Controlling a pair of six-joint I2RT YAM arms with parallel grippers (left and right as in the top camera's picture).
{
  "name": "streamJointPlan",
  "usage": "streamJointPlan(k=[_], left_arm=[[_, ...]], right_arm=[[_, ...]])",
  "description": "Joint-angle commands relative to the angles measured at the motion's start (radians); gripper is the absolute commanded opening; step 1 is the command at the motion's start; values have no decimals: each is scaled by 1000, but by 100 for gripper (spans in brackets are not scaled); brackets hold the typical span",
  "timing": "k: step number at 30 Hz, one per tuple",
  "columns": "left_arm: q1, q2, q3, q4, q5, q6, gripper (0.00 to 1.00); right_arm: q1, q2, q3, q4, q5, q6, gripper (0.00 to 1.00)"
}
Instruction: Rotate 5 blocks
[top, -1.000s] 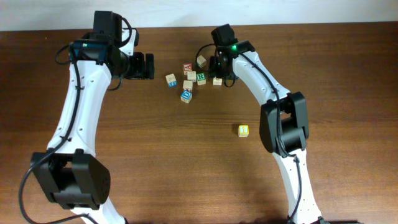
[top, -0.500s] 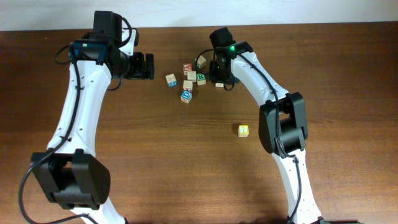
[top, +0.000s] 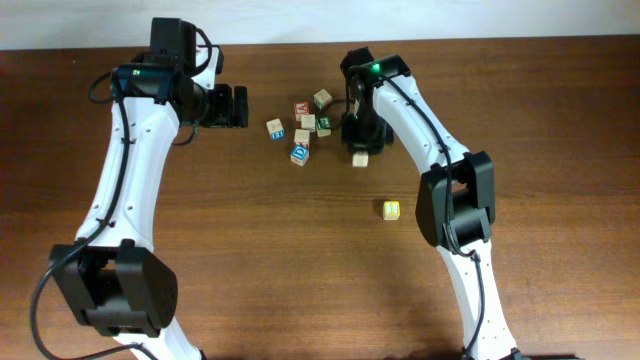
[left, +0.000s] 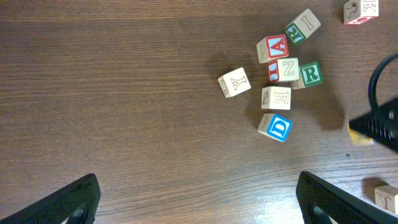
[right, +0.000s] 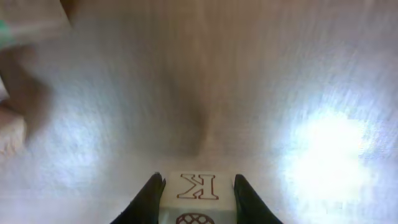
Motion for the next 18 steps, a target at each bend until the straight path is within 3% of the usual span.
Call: streamJointPlan(k=[1,7,9,18], left_arm=[[4,0,22,1,-11,-10,99],[4,0,22,1,-11,-10,99],[4,0,22,1,-11,-10,99],[4,0,22,1,-11,-10,99]], right_arm=[[25,-15,16,-85,-82,-104,23],[71,-15,15,-191,3,-129,24],[80,-15,3,-202,16,-129,28],[83,-15,-84,-226,58,-125,27]])
